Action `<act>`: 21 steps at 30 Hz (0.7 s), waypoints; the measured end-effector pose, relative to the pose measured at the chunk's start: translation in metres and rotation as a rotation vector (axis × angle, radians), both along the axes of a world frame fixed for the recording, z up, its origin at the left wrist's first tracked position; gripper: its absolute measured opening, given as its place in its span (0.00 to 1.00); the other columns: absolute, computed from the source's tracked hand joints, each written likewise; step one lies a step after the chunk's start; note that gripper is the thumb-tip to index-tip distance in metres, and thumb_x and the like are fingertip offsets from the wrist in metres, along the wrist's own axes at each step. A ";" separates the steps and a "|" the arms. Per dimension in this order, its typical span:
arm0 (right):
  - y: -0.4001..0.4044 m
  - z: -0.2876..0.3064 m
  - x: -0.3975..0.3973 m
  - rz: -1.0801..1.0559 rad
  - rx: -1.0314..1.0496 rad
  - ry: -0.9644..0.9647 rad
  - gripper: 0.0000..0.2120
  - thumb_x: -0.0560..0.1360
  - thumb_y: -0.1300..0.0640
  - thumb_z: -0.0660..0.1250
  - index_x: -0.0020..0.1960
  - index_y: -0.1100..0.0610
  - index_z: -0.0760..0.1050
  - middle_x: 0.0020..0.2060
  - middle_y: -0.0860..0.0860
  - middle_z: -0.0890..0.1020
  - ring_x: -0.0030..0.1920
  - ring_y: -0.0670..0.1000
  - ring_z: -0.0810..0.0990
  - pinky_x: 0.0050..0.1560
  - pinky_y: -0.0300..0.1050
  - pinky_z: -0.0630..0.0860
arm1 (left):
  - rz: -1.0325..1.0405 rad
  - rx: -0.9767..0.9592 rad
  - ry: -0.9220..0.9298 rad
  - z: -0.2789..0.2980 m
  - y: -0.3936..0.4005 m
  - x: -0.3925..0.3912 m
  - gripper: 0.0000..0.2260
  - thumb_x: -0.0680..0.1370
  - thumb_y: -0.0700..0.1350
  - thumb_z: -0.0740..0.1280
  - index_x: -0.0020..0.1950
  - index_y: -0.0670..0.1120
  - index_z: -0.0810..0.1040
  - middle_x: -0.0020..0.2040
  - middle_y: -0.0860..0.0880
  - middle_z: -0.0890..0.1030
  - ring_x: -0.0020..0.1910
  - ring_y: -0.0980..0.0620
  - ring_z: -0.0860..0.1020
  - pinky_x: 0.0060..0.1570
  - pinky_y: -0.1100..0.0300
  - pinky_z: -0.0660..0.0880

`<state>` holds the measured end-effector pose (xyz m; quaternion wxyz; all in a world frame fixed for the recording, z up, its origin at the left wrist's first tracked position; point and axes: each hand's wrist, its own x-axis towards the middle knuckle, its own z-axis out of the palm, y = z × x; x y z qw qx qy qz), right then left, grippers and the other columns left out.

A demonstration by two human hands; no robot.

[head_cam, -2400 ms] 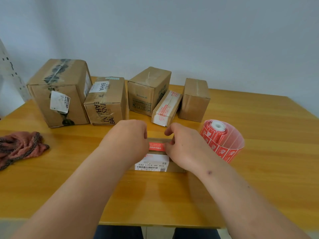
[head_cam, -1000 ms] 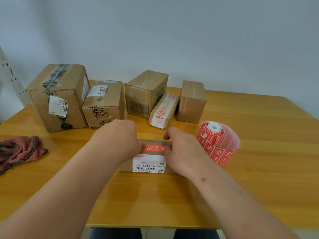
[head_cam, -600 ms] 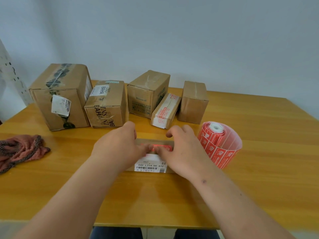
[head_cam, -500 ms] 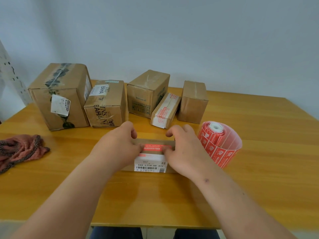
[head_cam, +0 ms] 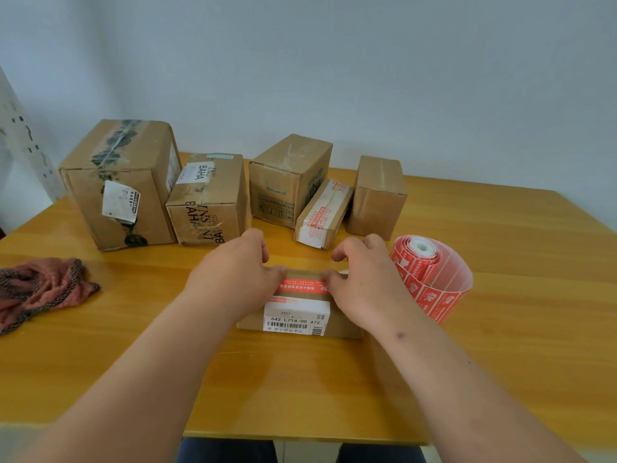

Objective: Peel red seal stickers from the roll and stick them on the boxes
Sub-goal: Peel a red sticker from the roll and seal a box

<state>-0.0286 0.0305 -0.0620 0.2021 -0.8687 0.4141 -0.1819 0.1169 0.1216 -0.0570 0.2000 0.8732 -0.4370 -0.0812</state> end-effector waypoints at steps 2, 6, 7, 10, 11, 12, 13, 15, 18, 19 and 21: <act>-0.003 0.000 0.000 0.003 0.019 0.016 0.13 0.78 0.54 0.64 0.61 0.49 0.70 0.56 0.46 0.65 0.51 0.46 0.69 0.45 0.36 0.67 | 0.007 -0.023 0.040 -0.001 -0.001 0.004 0.07 0.76 0.50 0.67 0.47 0.52 0.68 0.41 0.53 0.76 0.39 0.54 0.74 0.32 0.59 0.68; -0.004 0.000 -0.001 0.008 0.043 0.010 0.12 0.78 0.55 0.62 0.61 0.49 0.71 0.56 0.46 0.66 0.51 0.45 0.68 0.44 0.36 0.66 | 0.009 -0.055 0.064 0.000 0.000 0.006 0.04 0.77 0.48 0.65 0.48 0.52 0.70 0.43 0.52 0.77 0.41 0.53 0.75 0.32 0.59 0.69; -0.004 0.000 0.000 0.009 0.032 0.007 0.11 0.78 0.53 0.63 0.60 0.49 0.71 0.55 0.46 0.66 0.50 0.45 0.68 0.44 0.36 0.66 | 0.004 -0.037 0.040 0.000 -0.001 0.004 0.07 0.77 0.52 0.65 0.48 0.52 0.69 0.43 0.52 0.77 0.40 0.53 0.75 0.33 0.59 0.70; -0.003 0.002 0.002 0.010 0.036 0.035 0.11 0.78 0.55 0.64 0.60 0.49 0.71 0.57 0.47 0.67 0.50 0.46 0.70 0.43 0.36 0.68 | -0.011 0.014 0.018 -0.001 -0.003 0.002 0.10 0.76 0.55 0.68 0.48 0.53 0.69 0.41 0.54 0.76 0.40 0.54 0.76 0.33 0.59 0.72; -0.004 0.004 0.001 0.010 0.045 0.044 0.12 0.77 0.58 0.63 0.60 0.49 0.71 0.58 0.47 0.67 0.51 0.46 0.70 0.42 0.36 0.68 | -0.009 0.000 0.038 -0.001 -0.003 0.003 0.09 0.76 0.52 0.68 0.49 0.53 0.69 0.41 0.54 0.76 0.40 0.54 0.75 0.34 0.59 0.72; -0.004 0.005 -0.001 0.011 0.051 0.048 0.13 0.77 0.60 0.63 0.60 0.49 0.71 0.59 0.47 0.67 0.52 0.46 0.69 0.42 0.36 0.69 | -0.003 -0.023 0.061 -0.001 -0.002 0.006 0.07 0.77 0.49 0.67 0.49 0.53 0.70 0.42 0.54 0.76 0.41 0.53 0.75 0.34 0.58 0.72; -0.004 0.006 -0.003 0.016 0.053 0.045 0.14 0.77 0.61 0.63 0.60 0.49 0.72 0.59 0.47 0.66 0.53 0.46 0.69 0.43 0.36 0.68 | 0.001 -0.044 0.079 -0.001 0.000 0.008 0.05 0.77 0.46 0.66 0.50 0.52 0.70 0.42 0.53 0.76 0.41 0.53 0.75 0.34 0.58 0.71; -0.002 0.009 -0.008 0.059 0.049 0.040 0.14 0.76 0.59 0.63 0.60 0.47 0.72 0.59 0.46 0.67 0.57 0.47 0.68 0.49 0.38 0.69 | -0.012 -0.067 0.085 -0.002 0.004 0.008 0.04 0.78 0.47 0.64 0.50 0.52 0.70 0.43 0.52 0.77 0.40 0.54 0.75 0.33 0.59 0.70; 0.005 0.014 -0.015 0.181 0.004 0.199 0.21 0.72 0.44 0.65 0.64 0.43 0.69 0.61 0.42 0.66 0.63 0.49 0.63 0.64 0.49 0.63 | -0.056 -0.063 0.062 -0.001 0.008 0.004 0.11 0.76 0.58 0.67 0.50 0.54 0.70 0.43 0.53 0.76 0.40 0.55 0.75 0.32 0.61 0.69; 0.006 0.016 -0.015 0.223 -0.007 0.274 0.25 0.71 0.40 0.66 0.66 0.42 0.67 0.62 0.42 0.66 0.64 0.49 0.61 0.65 0.52 0.60 | -0.068 -0.056 0.053 -0.001 0.009 0.003 0.12 0.75 0.60 0.67 0.50 0.54 0.70 0.43 0.54 0.75 0.40 0.55 0.75 0.32 0.61 0.69; 0.007 0.019 -0.015 0.279 -0.008 0.369 0.30 0.69 0.37 0.67 0.68 0.40 0.64 0.62 0.41 0.67 0.64 0.48 0.63 0.66 0.53 0.60 | -0.077 -0.048 0.046 -0.001 0.008 0.005 0.10 0.75 0.57 0.68 0.50 0.55 0.70 0.45 0.54 0.75 0.40 0.56 0.74 0.31 0.63 0.68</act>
